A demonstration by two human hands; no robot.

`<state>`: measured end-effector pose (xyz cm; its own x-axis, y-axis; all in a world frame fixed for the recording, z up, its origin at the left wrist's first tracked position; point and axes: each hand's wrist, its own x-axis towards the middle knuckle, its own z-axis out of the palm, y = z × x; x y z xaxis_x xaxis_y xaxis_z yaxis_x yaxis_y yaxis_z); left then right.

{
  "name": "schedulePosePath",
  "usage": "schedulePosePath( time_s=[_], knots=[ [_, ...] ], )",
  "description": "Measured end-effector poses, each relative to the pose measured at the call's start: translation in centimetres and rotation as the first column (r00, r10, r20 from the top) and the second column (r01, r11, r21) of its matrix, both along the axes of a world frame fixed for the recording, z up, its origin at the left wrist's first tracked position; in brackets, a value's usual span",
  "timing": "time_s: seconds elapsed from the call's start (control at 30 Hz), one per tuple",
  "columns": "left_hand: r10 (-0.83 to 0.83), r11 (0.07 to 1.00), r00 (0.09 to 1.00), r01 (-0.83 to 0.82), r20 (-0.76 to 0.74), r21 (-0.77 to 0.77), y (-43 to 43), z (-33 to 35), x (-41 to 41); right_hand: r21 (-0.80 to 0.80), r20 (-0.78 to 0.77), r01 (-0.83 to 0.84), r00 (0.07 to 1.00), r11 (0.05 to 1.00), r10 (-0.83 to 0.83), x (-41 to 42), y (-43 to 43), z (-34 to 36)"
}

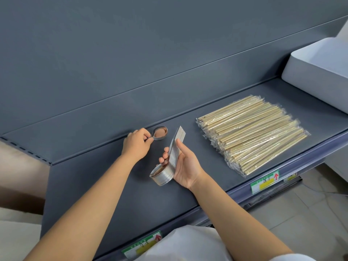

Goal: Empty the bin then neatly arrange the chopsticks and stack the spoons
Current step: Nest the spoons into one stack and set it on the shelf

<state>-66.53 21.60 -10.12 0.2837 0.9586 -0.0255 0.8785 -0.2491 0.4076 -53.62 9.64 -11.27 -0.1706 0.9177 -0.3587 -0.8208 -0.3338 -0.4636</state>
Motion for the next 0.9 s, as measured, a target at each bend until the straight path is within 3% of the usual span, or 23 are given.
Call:
schedulePosePath(
  time_s=[0.17,0.4,0.47,0.57,0.63,0.8,0.9],
  knots=[
    [0.022,0.978,0.999,-0.015,0.031,-0.207,0.3,0.3,-0.2,-0.010,0.012,0.005,1.000,1.000,-0.005,-0.1,0.0,-0.1],
    [-0.151,0.944,0.940,0.229,0.306,-0.236,-0.9,4.1,-1.1,-0.018,-0.009,-0.006,1.000,1.000,0.006,0.0,0.1,-0.2],
    [-0.286,0.937,0.940,0.315,0.186,-0.153,-1.3,5.3,-1.5,-0.023,-0.006,-0.005,1.000,1.000,0.005,0.0,0.2,-0.2],
    [-0.398,0.916,0.905,0.402,-0.149,-0.006,-2.9,5.9,-1.0,-0.005,0.027,-0.008,1.000,1.000,0.008,-0.2,0.4,-0.6],
    [-0.457,0.884,0.868,0.467,-0.193,0.008,-4.1,5.4,-0.5,0.026,0.047,-0.017,0.999,1.000,0.016,-0.4,0.4,-0.6],
    [-0.514,0.858,0.857,0.514,-0.033,-0.015,-5.7,3.9,-0.6,0.072,0.050,-0.065,0.997,0.995,0.062,-0.4,0.1,-0.2],
    [-0.485,0.843,0.835,0.526,0.261,-0.115,-6.5,3.5,-0.6,0.060,0.074,-0.042,0.997,0.997,0.037,-0.4,0.2,0.2]
  ],
)
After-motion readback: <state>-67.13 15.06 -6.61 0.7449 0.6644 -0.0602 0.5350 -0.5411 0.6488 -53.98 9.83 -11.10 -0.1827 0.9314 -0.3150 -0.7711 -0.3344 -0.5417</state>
